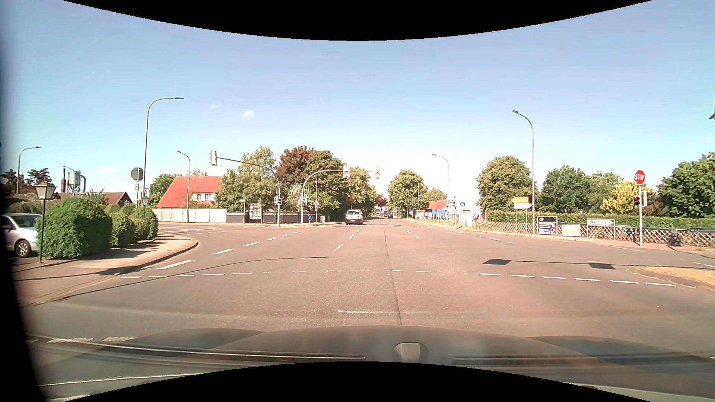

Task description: Follow the waypoints while adhering to traffic rules and regulations

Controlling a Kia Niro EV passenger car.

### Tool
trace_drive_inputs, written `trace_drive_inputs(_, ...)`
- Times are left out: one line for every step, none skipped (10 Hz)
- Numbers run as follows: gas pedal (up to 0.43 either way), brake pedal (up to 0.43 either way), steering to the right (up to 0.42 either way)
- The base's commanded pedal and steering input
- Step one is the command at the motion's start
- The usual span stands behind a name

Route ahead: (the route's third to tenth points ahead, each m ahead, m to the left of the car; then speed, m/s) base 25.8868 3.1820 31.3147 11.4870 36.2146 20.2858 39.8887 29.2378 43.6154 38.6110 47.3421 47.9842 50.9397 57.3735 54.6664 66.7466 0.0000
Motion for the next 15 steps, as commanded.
trace_drive_inputs(0.000, 0.323, 0.008)
trace_drive_inputs(0.000, 0.323, 0.008)
trace_drive_inputs(0.000, 0.323, 0.008)
trace_drive_inputs(0.000, 0.323, 0.008)
trace_drive_inputs(0.000, 0.329, 0.008)
trace_drive_inputs(0.000, 0.323, 0.008)
trace_drive_inputs(0.000, 0.323, 0.008)
trace_drive_inputs(0.000, 0.323, 0.008)
trace_drive_inputs(0.000, 0.323, 0.008)
trace_drive_inputs(0.000, 0.323, 0.008)
trace_drive_inputs(0.000, 0.323, 0.008)
trace_drive_inputs(0.000, 0.323, 0.008)
trace_drive_inputs(0.000, 0.329, 0.008)
trace_drive_inputs(0.000, 0.323, 0.008)
trace_drive_inputs(0.000, 0.323, 0.008)
